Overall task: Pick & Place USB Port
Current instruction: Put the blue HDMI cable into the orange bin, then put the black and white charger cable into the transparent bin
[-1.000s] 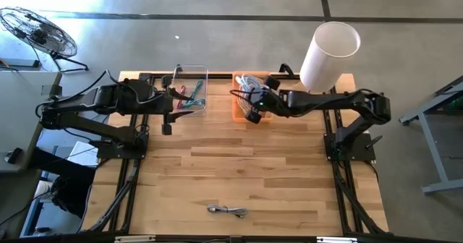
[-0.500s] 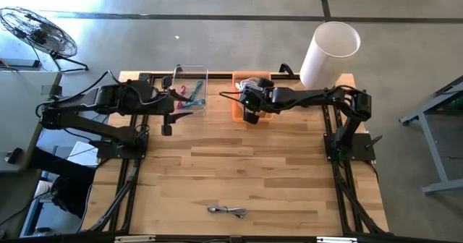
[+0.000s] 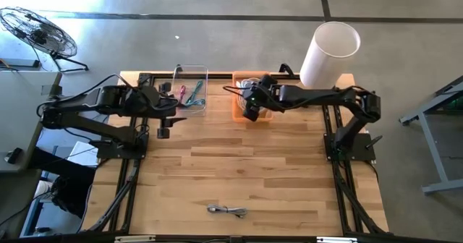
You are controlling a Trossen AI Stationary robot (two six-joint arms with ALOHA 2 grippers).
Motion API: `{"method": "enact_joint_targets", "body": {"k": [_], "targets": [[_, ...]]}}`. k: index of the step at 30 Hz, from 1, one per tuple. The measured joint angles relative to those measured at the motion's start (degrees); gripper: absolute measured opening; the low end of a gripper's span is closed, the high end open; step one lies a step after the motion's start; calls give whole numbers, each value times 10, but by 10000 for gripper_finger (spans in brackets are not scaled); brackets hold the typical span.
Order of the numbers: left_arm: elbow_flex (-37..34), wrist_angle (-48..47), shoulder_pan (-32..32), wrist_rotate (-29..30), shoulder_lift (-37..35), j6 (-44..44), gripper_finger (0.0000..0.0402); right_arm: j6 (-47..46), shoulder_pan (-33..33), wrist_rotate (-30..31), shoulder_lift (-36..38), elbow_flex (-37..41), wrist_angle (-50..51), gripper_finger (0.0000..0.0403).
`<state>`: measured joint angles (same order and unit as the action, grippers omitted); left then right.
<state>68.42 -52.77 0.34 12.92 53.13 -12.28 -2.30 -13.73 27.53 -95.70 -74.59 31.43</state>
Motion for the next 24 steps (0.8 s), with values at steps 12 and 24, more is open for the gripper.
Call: {"method": "enact_joint_targets", "body": {"k": [12, 24], "targets": [[0, -27, 0, -26, 48, 19, 177, -49, 21, -40, 101, 0, 2, 249], [0, -45, -58, -193, 207, 93, 177, -134, 132, -200, 223, 1, 38, 250]]}}
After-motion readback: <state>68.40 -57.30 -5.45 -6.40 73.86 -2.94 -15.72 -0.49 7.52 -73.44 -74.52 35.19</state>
